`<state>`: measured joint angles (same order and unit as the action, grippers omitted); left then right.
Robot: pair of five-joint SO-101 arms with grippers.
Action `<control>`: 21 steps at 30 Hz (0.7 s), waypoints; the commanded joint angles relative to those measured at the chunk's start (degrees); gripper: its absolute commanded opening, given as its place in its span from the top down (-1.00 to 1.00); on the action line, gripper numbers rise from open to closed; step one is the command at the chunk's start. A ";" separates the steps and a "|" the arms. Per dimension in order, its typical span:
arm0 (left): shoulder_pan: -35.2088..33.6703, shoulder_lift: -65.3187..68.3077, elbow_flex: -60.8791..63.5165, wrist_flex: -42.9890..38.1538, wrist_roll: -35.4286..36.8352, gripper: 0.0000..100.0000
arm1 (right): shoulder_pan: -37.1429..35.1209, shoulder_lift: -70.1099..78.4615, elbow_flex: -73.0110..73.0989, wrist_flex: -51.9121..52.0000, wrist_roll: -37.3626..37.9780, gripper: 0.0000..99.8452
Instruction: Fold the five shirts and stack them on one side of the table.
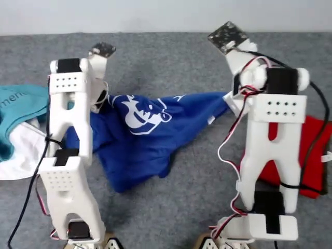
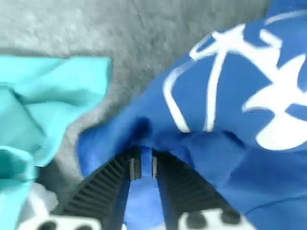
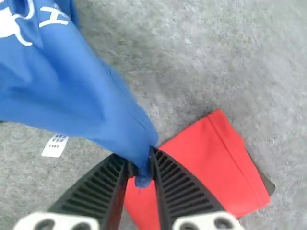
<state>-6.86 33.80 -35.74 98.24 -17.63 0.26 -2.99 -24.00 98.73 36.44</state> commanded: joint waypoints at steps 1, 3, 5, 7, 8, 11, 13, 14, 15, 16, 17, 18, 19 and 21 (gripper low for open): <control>0.70 -5.54 -2.33 2.55 -0.53 0.91 | 2.15 -2.59 -3.16 -0.75 0.26 0.98; 2.73 -10.37 2.33 2.55 -0.70 0.91 | 2.24 -2.59 -3.16 -0.40 0.35 0.98; 5.71 -16.00 9.89 2.55 -2.02 0.91 | 2.51 -2.59 -3.16 -0.40 0.35 0.98; 9.05 -22.42 19.30 2.55 -2.46 0.91 | 2.51 -2.59 -3.08 -0.48 0.18 0.98; 10.73 -25.85 23.87 2.46 -2.46 0.91 | 2.33 -2.59 -2.99 -0.40 0.18 0.98; 15.47 -34.81 36.00 2.29 -2.37 0.91 | 2.15 -2.59 -2.99 -0.31 0.09 0.98; 17.85 -39.47 42.68 2.11 -2.29 0.91 | 2.15 -2.51 -2.99 -0.31 0.09 0.98; 18.64 -40.88 45.32 2.11 -2.29 0.91 | 2.15 -2.51 -2.99 -0.31 0.09 0.98; 19.08 -41.67 47.60 2.02 -2.29 0.91 | 2.07 -2.51 -2.99 -0.31 0.09 0.98; 19.25 -41.85 49.80 1.41 -2.29 0.91 | 2.07 -2.51 -2.99 -0.31 0.09 0.98; 19.08 -41.67 51.82 0.53 -2.37 0.91 | 2.07 -2.51 -2.99 -0.31 0.09 0.98; 18.73 -41.23 53.85 -0.70 -2.55 0.91 | 2.07 -2.51 -2.99 -0.31 0.09 0.98; 18.02 -40.53 55.60 -2.37 -2.55 0.91 | 2.07 -2.51 -2.99 -0.31 0.09 0.98; 16.53 -38.15 58.33 -6.95 -2.73 0.91 | 2.07 -2.51 -2.90 -0.31 0.00 0.98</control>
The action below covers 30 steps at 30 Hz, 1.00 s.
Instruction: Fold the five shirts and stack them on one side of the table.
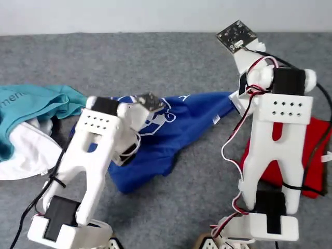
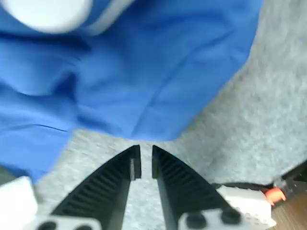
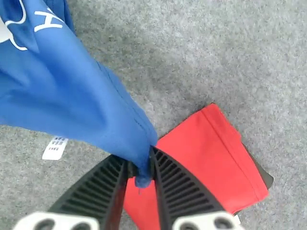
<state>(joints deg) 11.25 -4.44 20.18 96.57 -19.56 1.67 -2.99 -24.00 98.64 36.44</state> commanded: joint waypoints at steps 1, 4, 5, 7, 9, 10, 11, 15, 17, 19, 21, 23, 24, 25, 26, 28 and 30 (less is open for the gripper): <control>-2.64 1.85 3.03 -7.38 -1.49 0.91 | 0.57 -2.51 -2.90 -0.22 0.00 0.98; -5.27 8.70 2.95 -12.75 -3.08 0.91 | 0.57 -2.51 -2.90 -0.22 0.00 0.98; -6.07 11.25 1.98 -14.24 -3.08 0.91 | 0.57 -2.51 -2.90 -0.22 0.00 0.98; -7.65 16.97 -1.54 -16.00 -3.16 0.91 | 0.04 -2.51 -2.90 -0.13 0.00 0.98; -9.14 22.68 -7.52 -16.18 -3.25 0.91 | -0.84 -2.51 -2.90 0.40 0.00 0.98; -9.67 25.41 -11.03 -16.09 -3.43 0.91 | -1.54 -2.51 -2.90 0.75 0.00 0.98; -10.11 28.13 -14.90 -15.47 -3.78 0.91 | -2.15 -2.51 -2.90 0.84 -0.18 0.98; -10.73 37.36 -32.66 -9.93 -3.96 0.91 | -4.00 -2.51 -2.90 1.01 -2.02 0.98; -10.73 41.41 -42.24 -6.77 -3.87 0.91 | -4.09 -2.51 -2.90 0.92 -1.93 0.98; -10.73 45.10 -51.74 -3.87 -3.87 0.91 | -3.82 -2.51 -2.90 0.57 -1.93 0.98; -10.73 48.70 -60.97 -1.32 -3.87 0.91 | -3.65 -2.51 -2.90 0.48 -1.85 0.98; -10.64 52.31 -70.02 1.67 -3.87 0.91 | -3.65 -2.51 -2.90 0.48 -1.76 0.98; -10.64 54.07 -74.24 3.08 -3.87 0.91 | -3.65 -2.51 -2.90 0.48 -1.76 0.98; -10.64 55.56 -77.58 4.04 -3.87 0.91 | -3.65 -2.51 -2.90 0.40 -1.67 0.98; -10.64 56.88 -80.04 4.13 -3.69 0.91 | -3.65 -2.42 -2.90 0.40 -1.67 0.98; -10.81 57.58 -82.33 4.13 -3.69 0.91 | -3.65 -2.42 -2.90 0.40 -1.67 0.98; -10.73 56.70 -82.24 4.13 -3.60 0.91 | -3.56 -1.98 -2.90 0.40 -1.58 0.98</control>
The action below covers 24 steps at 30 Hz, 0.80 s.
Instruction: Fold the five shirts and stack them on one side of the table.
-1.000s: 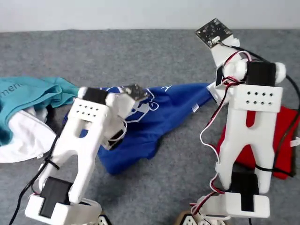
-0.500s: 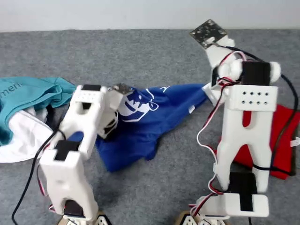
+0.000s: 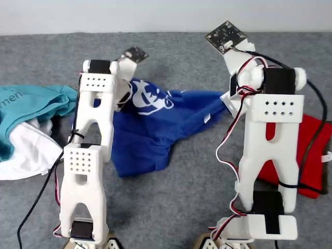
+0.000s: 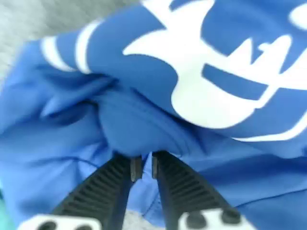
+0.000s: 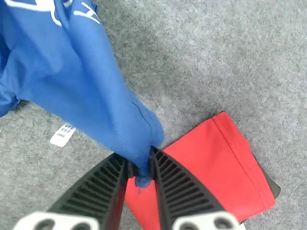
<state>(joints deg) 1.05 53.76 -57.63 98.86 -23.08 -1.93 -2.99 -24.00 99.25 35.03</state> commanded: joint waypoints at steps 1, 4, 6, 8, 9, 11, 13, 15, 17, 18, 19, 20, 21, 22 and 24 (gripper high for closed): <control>-0.44 -2.37 -4.09 1.93 -0.09 0.91 | 0.04 -1.54 -2.90 -0.22 -0.18 0.98; 0.00 -7.12 1.01 1.93 -0.26 0.91 | 1.19 -0.48 -2.99 -0.31 -0.18 0.98; 0.44 -11.43 6.81 1.93 -0.35 0.91 | 1.54 -0.04 -2.99 -0.75 -0.35 0.98; 1.05 -15.82 13.58 1.93 -0.35 0.91 | 1.80 0.04 -2.99 -0.92 -0.35 0.98; 1.32 -18.20 16.92 1.93 -0.35 0.91 | 1.89 0.13 -2.99 -1.10 -0.35 0.98; 2.37 -22.59 23.60 1.93 -0.79 0.91 | 1.89 0.22 -2.99 -1.10 -0.35 0.98; 3.69 -26.55 29.76 1.93 -1.85 0.91 | 1.89 0.48 -2.99 -1.10 -0.44 0.98; 5.54 -30.15 35.12 1.85 -1.93 0.91 | 1.98 1.45 -2.99 -1.10 -0.44 0.98; 7.12 -32.70 39.69 1.85 -1.93 0.91 | 2.07 2.24 -2.99 -1.01 -0.44 0.98; 7.74 -33.67 41.63 1.85 -1.93 0.91 | 2.07 2.59 -2.99 -1.01 -0.53 0.98; 8.26 -34.29 43.30 1.85 -1.93 0.91 | 1.89 2.77 -2.99 -1.01 -0.53 0.98; 8.53 -34.29 44.70 1.85 -1.93 0.91 | 1.80 2.95 -2.99 -1.01 -0.53 0.98; 8.62 -34.11 45.93 1.67 -1.93 0.91 | 1.80 3.03 -2.99 -1.01 -0.62 0.98; 8.62 -33.58 47.25 1.05 -1.93 0.91 | 1.71 3.21 -2.99 -1.01 -0.62 0.98; 8.35 -31.65 49.27 -0.35 -1.93 0.91 | 1.71 3.56 -2.99 -1.01 -0.62 0.98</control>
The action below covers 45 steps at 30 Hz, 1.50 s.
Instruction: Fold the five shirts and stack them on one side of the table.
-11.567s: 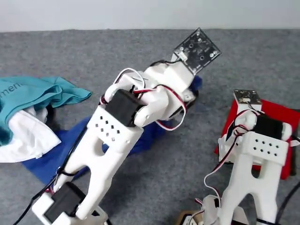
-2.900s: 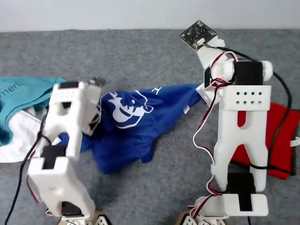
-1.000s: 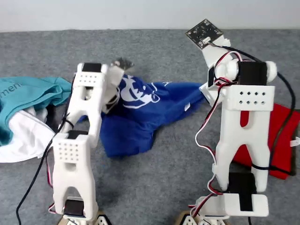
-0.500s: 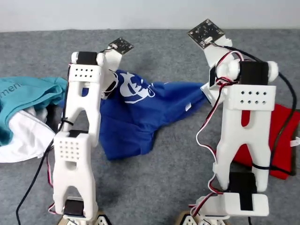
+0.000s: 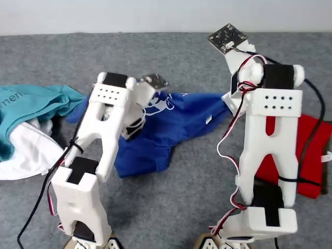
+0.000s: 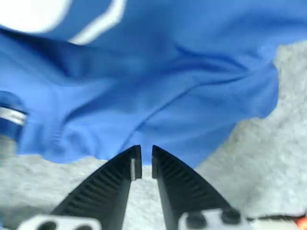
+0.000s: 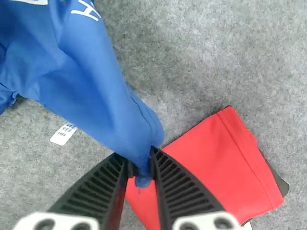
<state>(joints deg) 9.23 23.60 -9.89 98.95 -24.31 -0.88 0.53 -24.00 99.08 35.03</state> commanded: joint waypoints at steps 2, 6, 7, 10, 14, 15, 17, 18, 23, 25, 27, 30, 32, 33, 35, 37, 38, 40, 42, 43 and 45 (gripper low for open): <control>-0.18 1.67 2.33 -2.11 -0.70 0.91 | 0.66 0.31 -2.99 -0.84 -0.62 0.98; -2.73 9.58 -0.13 -6.77 -0.70 0.91 | 0.75 0.66 -2.99 -0.84 -0.62 0.98; -3.60 11.34 -1.80 -7.56 -0.70 0.91 | 0.75 0.75 -2.99 -0.84 -0.62 0.98; -5.71 16.53 -10.15 -8.00 -2.02 0.91 | 0.75 0.75 -2.99 -0.84 -1.14 0.98; -6.68 23.30 -22.99 -7.30 -3.60 0.91 | 0.75 0.75 -2.99 -0.92 -1.67 0.98; -6.68 24.88 -26.51 -6.42 -3.60 0.91 | 0.75 0.75 -2.99 -0.92 -1.67 0.98; -6.59 28.22 -33.54 -4.40 -3.60 0.91 | 0.75 0.84 -2.99 -0.92 -1.67 0.98; -6.59 29.98 -37.23 -3.25 -3.60 0.91 | 0.75 0.84 -2.99 -0.92 -1.67 0.98; -6.95 35.78 -53.41 1.76 -2.64 0.91 | 0.92 0.84 -2.99 -2.51 -1.41 0.98; -7.38 34.99 -54.37 1.76 -2.02 0.91 | 1.01 0.84 -2.99 -3.21 -1.41 0.98; -7.38 32.88 -52.97 1.85 -1.85 0.91 | 0.92 0.84 -2.99 -3.38 -1.32 0.98; -7.12 27.34 -46.02 1.85 -1.85 0.91 | 1.01 0.84 -2.99 -3.30 -1.32 0.98; -6.86 22.77 -39.96 1.85 -1.93 0.91 | 1.10 0.84 -2.99 -3.21 -1.32 0.98; -6.86 20.31 -36.79 1.85 -1.93 0.91 | 1.10 0.84 -2.99 -3.21 -1.32 0.98; -6.59 15.47 -30.11 1.76 -2.55 0.91 | 1.10 0.92 -2.99 -3.21 -1.32 0.98; -6.42 10.55 -23.60 1.76 -3.96 0.90 | 1.10 1.63 -2.99 -3.21 -1.23 0.98; -6.15 8.26 -20.62 1.76 -4.22 0.90 | 1.10 2.24 -2.99 -3.21 -1.23 0.98; -5.80 3.87 -14.46 1.76 -6.15 0.86 | 1.10 3.21 -2.99 -2.86 -1.23 0.98; -5.63 -0.09 -8.92 1.67 -8.35 0.77 | 1.10 3.65 -2.99 -2.86 -1.49 0.98; -5.63 -1.67 -6.64 1.49 -9.23 0.72 | 1.01 3.65 -2.99 -2.95 -1.58 0.98; -5.63 -3.16 -3.74 1.41 -10.64 0.62 | 0.84 3.74 -2.99 -3.03 -1.67 0.98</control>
<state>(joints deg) 3.25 26.51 -16.92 98.95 -32.66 -0.44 4.57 -24.00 96.53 33.98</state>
